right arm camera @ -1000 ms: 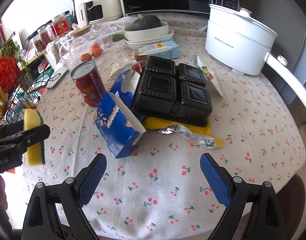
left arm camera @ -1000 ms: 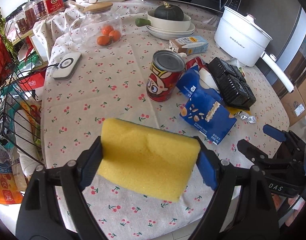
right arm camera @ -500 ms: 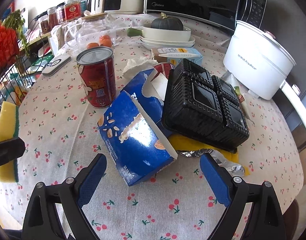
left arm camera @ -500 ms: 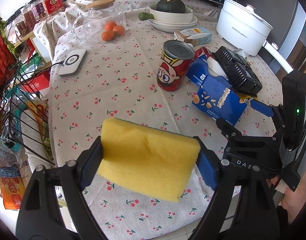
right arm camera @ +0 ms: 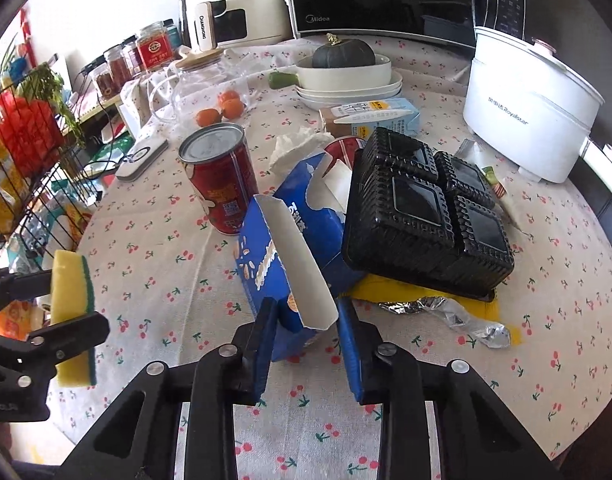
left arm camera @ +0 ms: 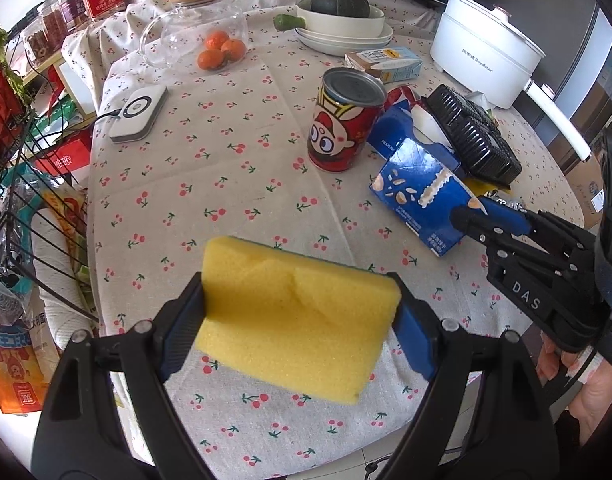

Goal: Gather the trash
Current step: 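Grasp the blue cereal box with the right tool, then carry sponge and box over the bin and release both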

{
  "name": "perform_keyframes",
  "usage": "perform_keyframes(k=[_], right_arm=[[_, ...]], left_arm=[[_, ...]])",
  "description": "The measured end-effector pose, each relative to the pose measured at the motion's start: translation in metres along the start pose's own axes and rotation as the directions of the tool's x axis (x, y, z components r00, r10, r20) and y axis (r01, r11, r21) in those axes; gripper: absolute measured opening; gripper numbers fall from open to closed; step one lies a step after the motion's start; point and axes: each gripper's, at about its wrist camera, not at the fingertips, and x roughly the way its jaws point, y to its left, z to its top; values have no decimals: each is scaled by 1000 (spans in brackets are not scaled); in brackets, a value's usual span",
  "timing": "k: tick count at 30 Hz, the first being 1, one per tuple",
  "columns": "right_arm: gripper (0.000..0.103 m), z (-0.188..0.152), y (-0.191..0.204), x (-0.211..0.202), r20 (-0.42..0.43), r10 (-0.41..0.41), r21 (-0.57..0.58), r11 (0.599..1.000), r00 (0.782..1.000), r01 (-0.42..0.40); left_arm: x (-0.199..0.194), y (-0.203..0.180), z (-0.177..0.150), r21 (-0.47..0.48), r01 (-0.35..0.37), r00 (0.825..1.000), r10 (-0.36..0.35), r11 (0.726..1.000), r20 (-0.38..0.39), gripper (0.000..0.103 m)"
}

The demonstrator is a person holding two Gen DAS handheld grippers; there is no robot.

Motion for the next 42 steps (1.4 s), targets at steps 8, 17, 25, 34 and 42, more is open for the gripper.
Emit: perform_keyframes(k=[8,17,25,34,42], right_arm=[[24,-8,-9,-36,23,15,-17,1000,1000,-15],[22,-20,-29,-78,51,-50,-59,997,997,53],[22,-32,-56,-105,50,-84,-33,996,995,86],[22,-48,-94,-140,68,-138,5,990,988,138],[22,-68,-140,-167,47,-199,79,978,979,195]], left_arm=[[-7,-18,0,21,30,999,-31,999,17,85],[-15,-47,0,73,63,997,-66,995,36,85],[-18,-77,3,80,137,989,-140,987,36,85],[-23,-125,1,137,188,979,-196,973,52,85],[-24,-172,-2,181,244,965,-257,953,52,85]])
